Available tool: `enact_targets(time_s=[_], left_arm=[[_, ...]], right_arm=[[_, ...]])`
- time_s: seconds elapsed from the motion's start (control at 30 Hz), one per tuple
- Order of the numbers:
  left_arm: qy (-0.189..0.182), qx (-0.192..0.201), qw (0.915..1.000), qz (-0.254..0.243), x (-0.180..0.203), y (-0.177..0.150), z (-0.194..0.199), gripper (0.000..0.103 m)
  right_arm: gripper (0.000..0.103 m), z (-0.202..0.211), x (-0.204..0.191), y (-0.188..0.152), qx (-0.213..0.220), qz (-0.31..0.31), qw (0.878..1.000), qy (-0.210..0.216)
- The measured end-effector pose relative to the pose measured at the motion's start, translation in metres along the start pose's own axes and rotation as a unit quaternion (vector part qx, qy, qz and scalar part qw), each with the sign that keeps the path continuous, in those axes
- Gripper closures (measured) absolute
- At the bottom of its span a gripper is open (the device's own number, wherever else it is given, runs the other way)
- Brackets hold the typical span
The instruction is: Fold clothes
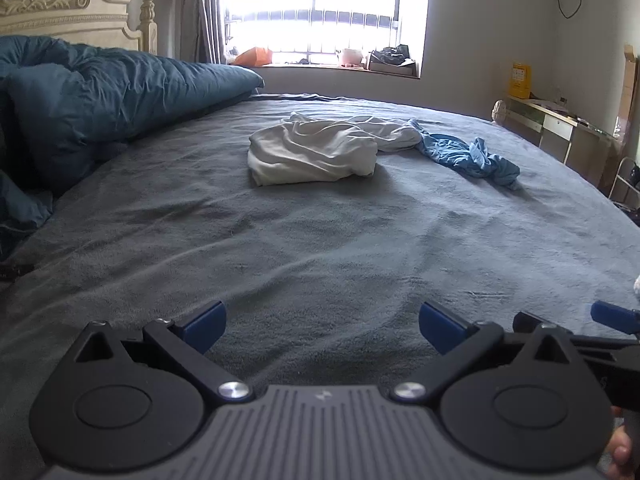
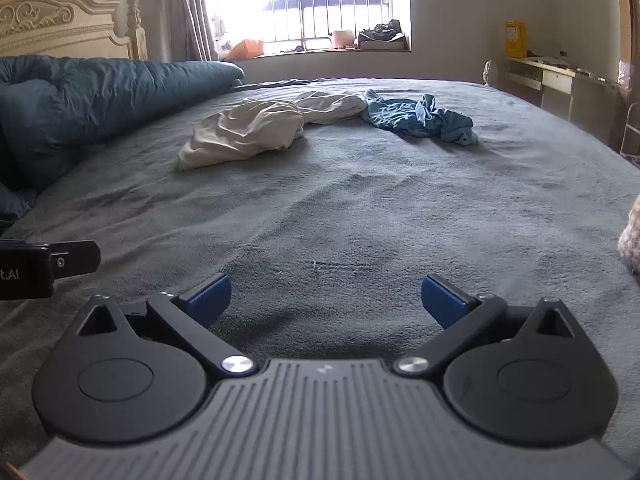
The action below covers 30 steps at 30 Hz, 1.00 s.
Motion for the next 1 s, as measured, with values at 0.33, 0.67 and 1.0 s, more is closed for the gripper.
enact_targets(time_s=[0.33,0.67,1.0], left_arm=[[-0.023,0.010,0.9997,0.007,0.000,-0.030,0.002,0.000],[-0.007,-0.023,0.9997,0.007,0.000,-0.075,-0.050,0.000],[-0.011,-0.007,0.9999,0.007,-0.001,-0.080,-0.047,0.000]], right_arm=[[0.001,0.024,-0.004,-0.004,0.021,0.012,1.000,-0.020],[0.001,0.023,0.003,-0.019,-0.003,0.021,0.999,-0.043],[0.001,0.012,0.011,-0.034,-0.025,0.001,0.999,-0.042]])
Point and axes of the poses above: each gripper's, at about its wrist camera, not at the fingertips, and z roughly against the way its jaws point, x to its right, y to its top, the point moved 1 cm from there along -z, roughly the way its jaws point, and after that the axes turned 1 degree about -y, right-handed, at the moved point
